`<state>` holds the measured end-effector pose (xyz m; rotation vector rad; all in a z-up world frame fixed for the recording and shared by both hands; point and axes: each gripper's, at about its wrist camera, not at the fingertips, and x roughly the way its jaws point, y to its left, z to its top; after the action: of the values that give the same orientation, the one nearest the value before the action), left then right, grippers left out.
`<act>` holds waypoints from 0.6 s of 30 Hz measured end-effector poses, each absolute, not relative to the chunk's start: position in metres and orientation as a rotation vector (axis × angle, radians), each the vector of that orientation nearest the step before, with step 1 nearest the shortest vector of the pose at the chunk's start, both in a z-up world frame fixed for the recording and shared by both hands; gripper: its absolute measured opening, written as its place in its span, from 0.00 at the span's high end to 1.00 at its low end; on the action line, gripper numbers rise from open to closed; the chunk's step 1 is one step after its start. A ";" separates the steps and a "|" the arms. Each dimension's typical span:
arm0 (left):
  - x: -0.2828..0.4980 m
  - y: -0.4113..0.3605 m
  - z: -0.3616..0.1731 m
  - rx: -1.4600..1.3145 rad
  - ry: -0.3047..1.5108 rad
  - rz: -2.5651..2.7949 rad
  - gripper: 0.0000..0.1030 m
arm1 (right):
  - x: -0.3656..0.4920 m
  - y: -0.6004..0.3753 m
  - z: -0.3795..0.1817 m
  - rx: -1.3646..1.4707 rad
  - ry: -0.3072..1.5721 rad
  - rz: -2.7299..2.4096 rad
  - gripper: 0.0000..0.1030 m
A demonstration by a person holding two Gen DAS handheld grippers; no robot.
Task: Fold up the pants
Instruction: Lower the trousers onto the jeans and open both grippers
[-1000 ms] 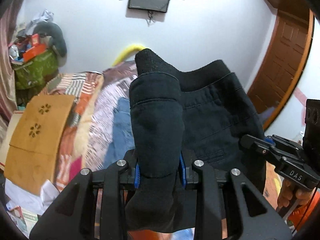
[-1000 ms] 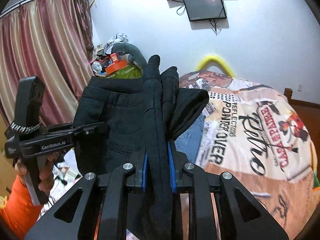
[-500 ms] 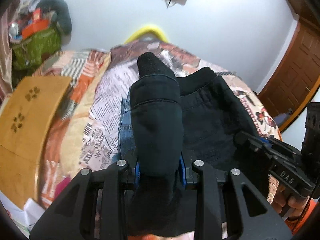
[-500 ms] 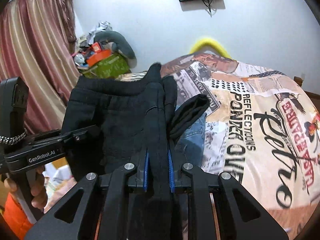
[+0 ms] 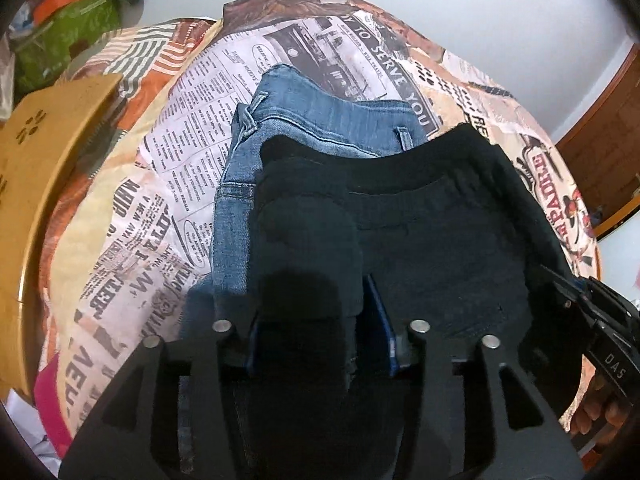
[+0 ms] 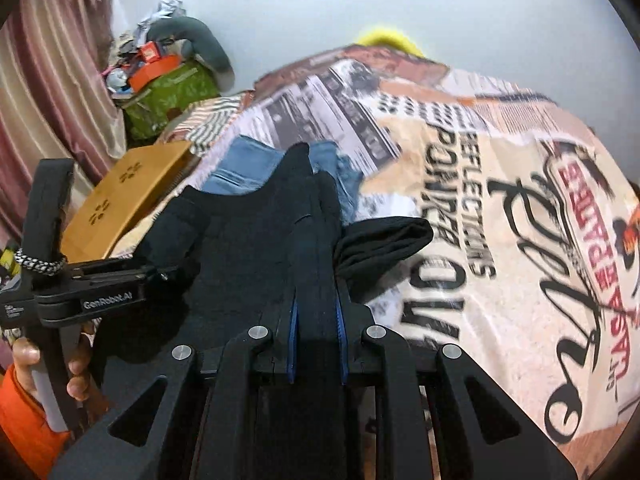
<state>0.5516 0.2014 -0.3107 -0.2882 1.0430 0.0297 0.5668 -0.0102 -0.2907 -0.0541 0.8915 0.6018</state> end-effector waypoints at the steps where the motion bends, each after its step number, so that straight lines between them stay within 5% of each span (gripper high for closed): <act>1: 0.553 0.199 -0.309 -0.277 1.046 0.037 0.52 | 0.567 -0.014 -0.292 -0.036 0.904 0.595 0.86; 5: 0.553 0.193 -0.304 -0.204 1.053 0.076 0.39 | 0.563 -0.025 -0.300 -0.016 0.929 0.557 0.86; 18: 0.498 0.198 -0.250 -0.132 0.986 0.104 0.38 | 0.543 -0.041 -0.301 -0.061 0.993 0.523 0.77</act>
<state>0.4977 0.1979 -0.2496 -0.1317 0.9861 0.1041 0.5431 -0.0409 -0.3013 -0.0605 0.9928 0.5230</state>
